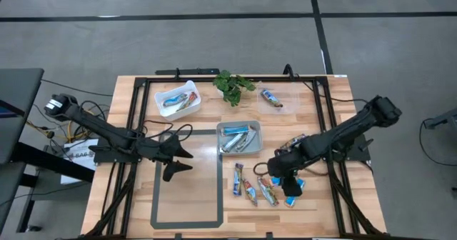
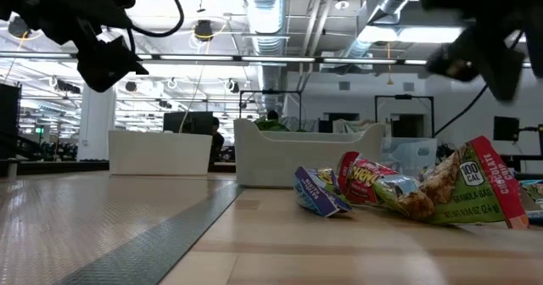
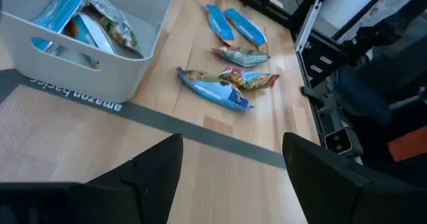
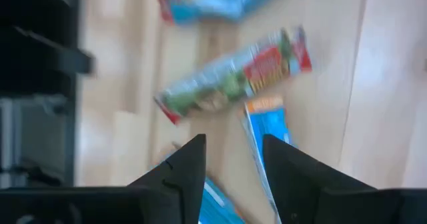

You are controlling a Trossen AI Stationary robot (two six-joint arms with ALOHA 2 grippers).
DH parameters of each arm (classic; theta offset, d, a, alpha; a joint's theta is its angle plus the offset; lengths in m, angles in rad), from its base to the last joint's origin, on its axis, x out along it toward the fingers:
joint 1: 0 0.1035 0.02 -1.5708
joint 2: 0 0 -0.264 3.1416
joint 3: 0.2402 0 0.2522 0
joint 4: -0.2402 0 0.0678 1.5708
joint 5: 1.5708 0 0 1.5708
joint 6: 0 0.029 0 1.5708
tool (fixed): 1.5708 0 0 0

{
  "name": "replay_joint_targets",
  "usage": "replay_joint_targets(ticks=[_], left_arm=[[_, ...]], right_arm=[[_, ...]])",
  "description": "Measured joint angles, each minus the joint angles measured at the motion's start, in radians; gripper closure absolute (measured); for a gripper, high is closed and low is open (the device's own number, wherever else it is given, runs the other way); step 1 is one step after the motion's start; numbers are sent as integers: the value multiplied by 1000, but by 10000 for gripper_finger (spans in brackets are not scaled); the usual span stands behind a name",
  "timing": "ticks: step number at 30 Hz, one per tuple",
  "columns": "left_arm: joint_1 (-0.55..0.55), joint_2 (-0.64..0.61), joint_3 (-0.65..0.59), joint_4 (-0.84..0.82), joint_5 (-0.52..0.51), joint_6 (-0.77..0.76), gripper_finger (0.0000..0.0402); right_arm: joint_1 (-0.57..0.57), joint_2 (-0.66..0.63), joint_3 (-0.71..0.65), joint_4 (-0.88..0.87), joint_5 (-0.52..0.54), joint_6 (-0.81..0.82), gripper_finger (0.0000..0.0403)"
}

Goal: Pick and place Granola Bars by type
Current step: Put the yellow granola bar into the gray bin

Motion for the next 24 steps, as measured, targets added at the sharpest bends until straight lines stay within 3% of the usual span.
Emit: replay_joint_targets(ticks=[7, 15, 19, 22, 24], left_arm=[[1, -26, 0, -3, 1, -126, 151], [6, -25, 0, -4, -2, -165, 151], [10, -25, 0, 34, -66, -184, 151], [9, -25, 0, 81, -134, -57, 151], [5, -25, 0, 109, -107, 117, 151]], right_arm=[[7, 120, 2, -39, -8, 20, 266], [6, 137, 2, -60, 25, -42, 270], [6, 137, 2, -64, 86, -63, 270], [6, 137, 2, -63, 108, -92, 270], [6, 137, 1, -62, 118, -116, 269]])
